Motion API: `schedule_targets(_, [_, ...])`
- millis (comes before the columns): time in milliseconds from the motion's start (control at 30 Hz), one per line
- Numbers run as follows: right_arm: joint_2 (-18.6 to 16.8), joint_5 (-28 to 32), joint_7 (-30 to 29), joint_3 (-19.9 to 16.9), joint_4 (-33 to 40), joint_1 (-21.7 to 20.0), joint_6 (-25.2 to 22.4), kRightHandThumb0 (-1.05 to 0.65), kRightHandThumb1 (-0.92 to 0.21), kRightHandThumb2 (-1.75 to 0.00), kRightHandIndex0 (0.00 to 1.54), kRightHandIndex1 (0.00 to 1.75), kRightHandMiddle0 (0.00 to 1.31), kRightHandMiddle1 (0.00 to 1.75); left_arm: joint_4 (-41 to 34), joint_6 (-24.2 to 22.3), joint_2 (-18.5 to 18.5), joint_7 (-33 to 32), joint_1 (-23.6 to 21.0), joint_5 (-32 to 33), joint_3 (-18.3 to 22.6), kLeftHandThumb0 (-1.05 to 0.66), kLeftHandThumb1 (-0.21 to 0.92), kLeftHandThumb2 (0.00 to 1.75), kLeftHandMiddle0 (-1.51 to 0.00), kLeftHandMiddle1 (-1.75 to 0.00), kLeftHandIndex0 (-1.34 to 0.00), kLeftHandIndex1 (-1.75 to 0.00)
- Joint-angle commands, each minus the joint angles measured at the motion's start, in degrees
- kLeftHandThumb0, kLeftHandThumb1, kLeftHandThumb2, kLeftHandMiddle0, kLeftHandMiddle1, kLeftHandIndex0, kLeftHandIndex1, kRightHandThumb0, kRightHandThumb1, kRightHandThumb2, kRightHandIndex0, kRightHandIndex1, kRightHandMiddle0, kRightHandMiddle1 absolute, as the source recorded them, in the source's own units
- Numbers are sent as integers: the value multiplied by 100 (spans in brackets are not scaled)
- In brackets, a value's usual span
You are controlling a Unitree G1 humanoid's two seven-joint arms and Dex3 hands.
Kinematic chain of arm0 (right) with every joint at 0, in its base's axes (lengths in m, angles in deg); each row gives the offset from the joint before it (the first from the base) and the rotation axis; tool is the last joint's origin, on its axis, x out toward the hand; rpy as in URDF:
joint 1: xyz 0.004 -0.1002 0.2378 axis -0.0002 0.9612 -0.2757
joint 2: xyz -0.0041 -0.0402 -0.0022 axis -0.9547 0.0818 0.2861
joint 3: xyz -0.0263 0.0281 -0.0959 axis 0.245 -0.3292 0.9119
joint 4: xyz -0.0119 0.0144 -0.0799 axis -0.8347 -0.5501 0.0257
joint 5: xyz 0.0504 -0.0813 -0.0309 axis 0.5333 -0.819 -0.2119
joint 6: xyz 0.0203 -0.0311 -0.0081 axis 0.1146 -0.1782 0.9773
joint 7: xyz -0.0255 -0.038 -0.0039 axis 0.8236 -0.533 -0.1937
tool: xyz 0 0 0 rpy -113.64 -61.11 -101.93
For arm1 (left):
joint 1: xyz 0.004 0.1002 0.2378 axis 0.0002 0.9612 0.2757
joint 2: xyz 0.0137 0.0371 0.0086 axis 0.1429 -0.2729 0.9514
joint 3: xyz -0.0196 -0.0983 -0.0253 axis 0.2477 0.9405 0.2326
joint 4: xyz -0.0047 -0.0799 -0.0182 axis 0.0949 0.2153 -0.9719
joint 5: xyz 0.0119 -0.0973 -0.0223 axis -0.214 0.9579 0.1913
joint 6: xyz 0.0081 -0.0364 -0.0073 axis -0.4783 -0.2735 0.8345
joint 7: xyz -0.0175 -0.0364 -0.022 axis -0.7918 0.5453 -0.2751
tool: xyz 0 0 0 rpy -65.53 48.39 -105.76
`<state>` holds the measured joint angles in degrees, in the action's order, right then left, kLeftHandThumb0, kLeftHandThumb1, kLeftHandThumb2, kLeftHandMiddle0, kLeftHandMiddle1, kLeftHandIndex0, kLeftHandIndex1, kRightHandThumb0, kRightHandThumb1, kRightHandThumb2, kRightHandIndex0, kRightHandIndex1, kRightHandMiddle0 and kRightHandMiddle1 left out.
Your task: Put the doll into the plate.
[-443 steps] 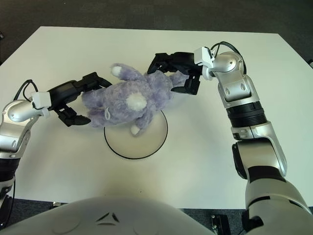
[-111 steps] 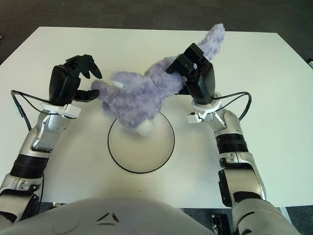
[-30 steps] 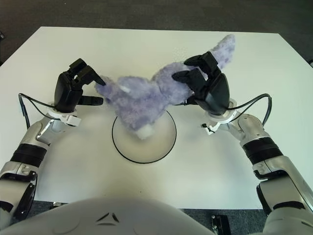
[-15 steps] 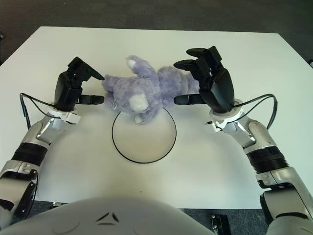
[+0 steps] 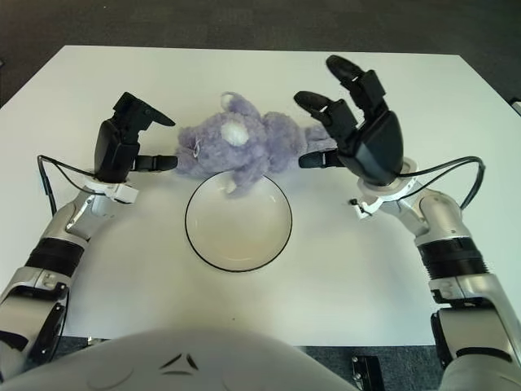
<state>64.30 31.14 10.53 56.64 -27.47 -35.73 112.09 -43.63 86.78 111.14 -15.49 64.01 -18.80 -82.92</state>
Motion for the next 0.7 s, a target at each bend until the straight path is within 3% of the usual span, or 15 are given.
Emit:
schedule_targets(0, [184, 150, 147, -119, -144, 22, 48, -86, -71, -67, 0, 16, 0, 52, -8, -31, 3, 53, -20, 99, 18, 0, 74, 75, -27, -175, -28, -158])
schedule_targets(100, [171, 180, 194, -161, -109, 36, 6, -89, -71, -65, 0, 15, 0, 50, 7, -20, 1, 66, -23, 129, 12, 0, 74, 74, -26, -175, -28, -158])
schedule_targets(267, [164, 289, 338, -273, -29, 83, -64, -99, -72, -60, 0, 27, 0, 48, 31, -10, 0, 68, -52, 130, -4, 0, 70, 79, -30, -175, -32, -155])
schedule_targets(467, [138, 598, 745, -387, 38, 187, -106, -104, -73, -55, 0, 51, 0, 66, 72, 18, -25, 54, -93, 138, -11, -1, 66, 85, -32, -175, -33, -156])
schedule_targets(667, [63, 928, 1196, -514, 159, 325, -168, -105, -72, -54, 0, 56, 0, 77, 102, 51, -35, -5, -118, 99, -12, -1, 62, 89, -34, -175, -36, -156])
